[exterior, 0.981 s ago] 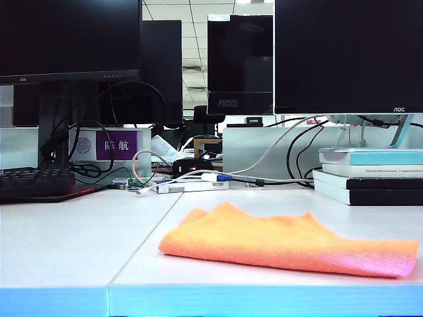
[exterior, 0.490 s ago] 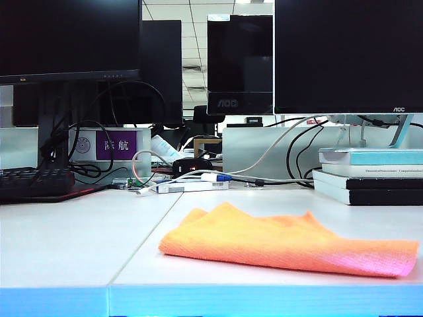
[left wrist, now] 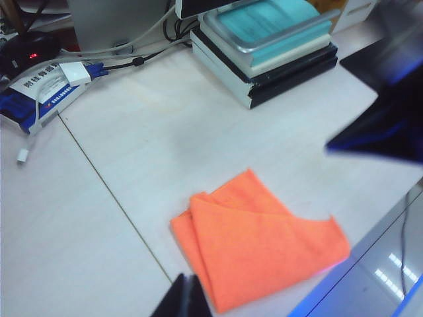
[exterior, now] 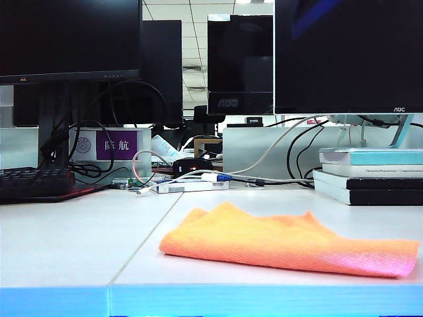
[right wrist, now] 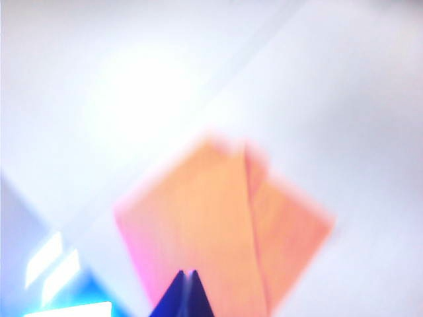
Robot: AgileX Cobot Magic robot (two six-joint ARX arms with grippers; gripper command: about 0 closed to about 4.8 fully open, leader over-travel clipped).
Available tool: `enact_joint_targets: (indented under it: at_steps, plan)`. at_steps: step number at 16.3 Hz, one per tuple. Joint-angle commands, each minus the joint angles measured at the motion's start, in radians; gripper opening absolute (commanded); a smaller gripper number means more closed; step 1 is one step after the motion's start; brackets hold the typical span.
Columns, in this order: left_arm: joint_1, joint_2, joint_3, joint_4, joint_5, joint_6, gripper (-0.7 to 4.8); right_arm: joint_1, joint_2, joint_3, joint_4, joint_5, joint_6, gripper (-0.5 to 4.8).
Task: Wipe the table from back to front using the rag.
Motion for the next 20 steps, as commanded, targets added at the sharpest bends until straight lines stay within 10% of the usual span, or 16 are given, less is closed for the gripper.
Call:
enact_joint_targets:
  at_steps: [1,3,4,20]
  plan:
    - [-0.002,-0.002,0.007,0.004,0.001,0.051,-0.06,0.039,0.072,0.003,-0.074,-0.006,-0.026,0.0]
    - [-0.003,-0.001,0.008,0.006,0.002,0.05,-0.05,0.054,0.125,0.003,-0.093,-0.005,-0.026,1.16]
    - [-0.002,0.0,0.014,0.014,0.001,0.05,-0.05,0.068,0.182,0.003,-0.088,-0.005,-0.026,2.77]
    - [-0.003,0.0,0.032,0.035,0.002,0.05,-0.05,0.091,0.574,-0.008,0.095,0.075,-0.077,2.76]
